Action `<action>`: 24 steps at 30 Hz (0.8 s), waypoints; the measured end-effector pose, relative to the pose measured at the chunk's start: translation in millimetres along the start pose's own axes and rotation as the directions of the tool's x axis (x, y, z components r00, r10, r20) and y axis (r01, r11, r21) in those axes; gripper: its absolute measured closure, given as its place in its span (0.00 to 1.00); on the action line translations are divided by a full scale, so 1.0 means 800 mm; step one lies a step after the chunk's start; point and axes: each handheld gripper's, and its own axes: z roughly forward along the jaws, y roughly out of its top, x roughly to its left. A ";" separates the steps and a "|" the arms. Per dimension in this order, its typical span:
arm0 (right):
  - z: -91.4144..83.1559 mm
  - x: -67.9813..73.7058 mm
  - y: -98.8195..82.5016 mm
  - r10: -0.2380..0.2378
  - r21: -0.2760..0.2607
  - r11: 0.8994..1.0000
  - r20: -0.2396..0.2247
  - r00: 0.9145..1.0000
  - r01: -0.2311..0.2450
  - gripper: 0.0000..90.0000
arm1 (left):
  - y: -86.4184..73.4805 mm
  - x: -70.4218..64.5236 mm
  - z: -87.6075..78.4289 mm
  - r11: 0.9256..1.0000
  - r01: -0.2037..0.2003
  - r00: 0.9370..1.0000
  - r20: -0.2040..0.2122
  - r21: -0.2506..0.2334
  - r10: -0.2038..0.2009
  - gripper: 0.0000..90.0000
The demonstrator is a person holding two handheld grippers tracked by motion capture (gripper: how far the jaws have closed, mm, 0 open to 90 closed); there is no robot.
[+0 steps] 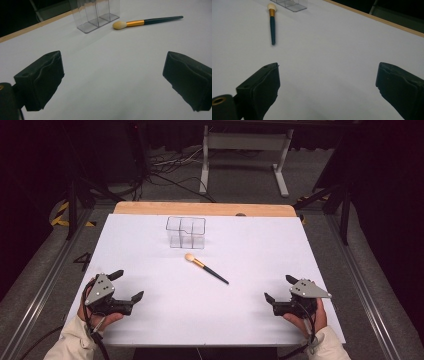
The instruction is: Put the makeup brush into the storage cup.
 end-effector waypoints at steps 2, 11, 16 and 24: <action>0.001 0.001 0.003 -0.001 0.003 1.000 -0.003 1.000 0.001 0.07 | -0.001 0.000 0.001 1.000 0.002 1.000 0.001 0.000 -0.002 0.05; 0.020 0.005 0.023 0.009 0.097 0.995 -0.048 0.999 -0.004 0.12 | -0.001 0.001 0.001 1.000 0.004 1.000 0.007 0.009 -0.004 0.05; 0.039 0.008 0.052 -0.008 0.172 0.985 -0.105 0.994 0.026 0.12 | -0.002 0.001 0.002 1.000 0.007 1.000 0.013 0.010 -0.007 0.05; 0.087 0.030 0.106 -0.063 0.348 0.925 -0.245 0.968 0.149 0.09 | -0.003 0.002 0.004 1.000 0.011 0.999 0.033 0.022 -0.011 0.05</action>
